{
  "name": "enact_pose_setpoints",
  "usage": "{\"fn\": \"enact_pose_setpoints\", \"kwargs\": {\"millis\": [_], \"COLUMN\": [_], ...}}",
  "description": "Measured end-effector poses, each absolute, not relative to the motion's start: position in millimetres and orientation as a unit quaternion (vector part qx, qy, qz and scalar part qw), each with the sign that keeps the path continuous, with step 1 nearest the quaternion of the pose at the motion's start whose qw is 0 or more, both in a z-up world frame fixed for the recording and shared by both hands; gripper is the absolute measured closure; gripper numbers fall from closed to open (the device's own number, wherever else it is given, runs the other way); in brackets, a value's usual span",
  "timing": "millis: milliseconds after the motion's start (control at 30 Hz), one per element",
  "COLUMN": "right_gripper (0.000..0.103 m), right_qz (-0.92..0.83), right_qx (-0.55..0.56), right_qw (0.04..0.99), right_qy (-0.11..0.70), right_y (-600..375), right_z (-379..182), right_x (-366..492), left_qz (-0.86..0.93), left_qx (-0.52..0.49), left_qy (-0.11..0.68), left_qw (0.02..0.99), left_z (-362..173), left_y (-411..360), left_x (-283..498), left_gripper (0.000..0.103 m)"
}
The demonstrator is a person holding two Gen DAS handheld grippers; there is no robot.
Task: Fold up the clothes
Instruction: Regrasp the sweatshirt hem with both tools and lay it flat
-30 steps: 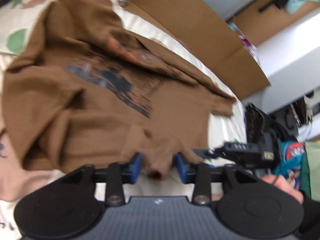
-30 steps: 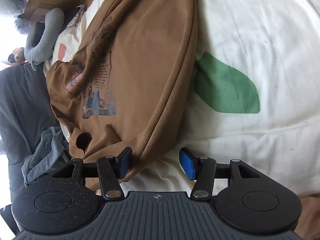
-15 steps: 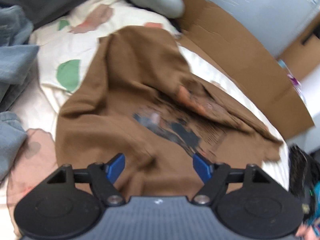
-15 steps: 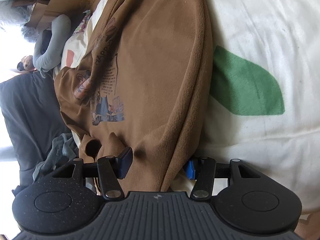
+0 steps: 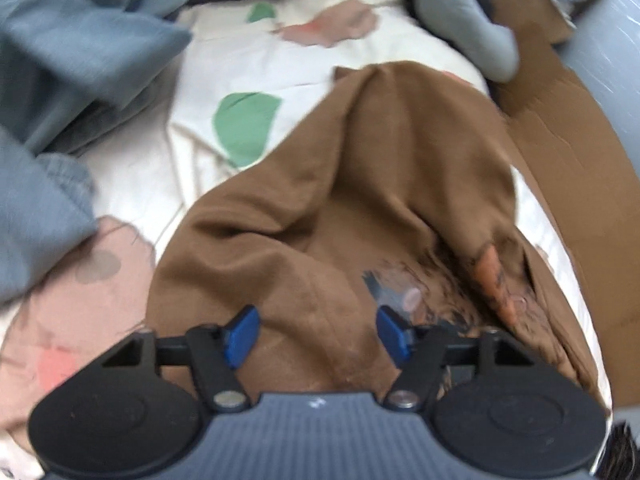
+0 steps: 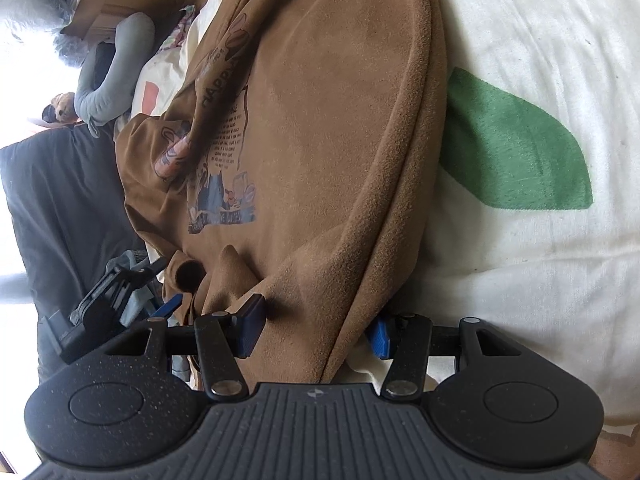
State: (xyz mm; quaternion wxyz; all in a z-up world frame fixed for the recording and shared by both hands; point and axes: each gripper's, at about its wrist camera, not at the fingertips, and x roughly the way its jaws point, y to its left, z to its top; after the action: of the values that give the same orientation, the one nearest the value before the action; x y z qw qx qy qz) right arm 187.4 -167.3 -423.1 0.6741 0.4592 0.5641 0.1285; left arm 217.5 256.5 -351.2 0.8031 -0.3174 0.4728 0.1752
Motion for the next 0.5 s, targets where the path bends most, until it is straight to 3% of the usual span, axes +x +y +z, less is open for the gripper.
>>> {"fn": "enact_pose_setpoints", "kwargs": {"millis": [67, 167, 333, 500], "right_gripper": [0.054, 0.058, 0.097, 0.102], "right_qz": [0.128, 0.126, 0.124, 0.130], "right_qx": [0.459, 0.464, 0.463, 0.465], "right_qw": [0.674, 0.671, 0.669, 0.673], "right_qy": [0.565, 0.565, 0.568, 0.561], "right_y": [-168, -171, -174, -180], "right_z": [-424, -426, -429, -423], "right_x": [186, 185, 184, 181], "left_qz": [0.185, 0.189, 0.181, 0.165], "left_qx": [-0.327, -0.336, -0.336, -0.332], "left_qy": [0.476, 0.474, 0.464, 0.455], "left_qw": [0.795, 0.791, 0.800, 0.809], "left_z": [-356, -359, -352, -335], "left_y": [259, 261, 265, 267], "left_x": [217, 215, 206, 194], "left_gripper": [0.081, 0.095, 0.101, 0.102]}}
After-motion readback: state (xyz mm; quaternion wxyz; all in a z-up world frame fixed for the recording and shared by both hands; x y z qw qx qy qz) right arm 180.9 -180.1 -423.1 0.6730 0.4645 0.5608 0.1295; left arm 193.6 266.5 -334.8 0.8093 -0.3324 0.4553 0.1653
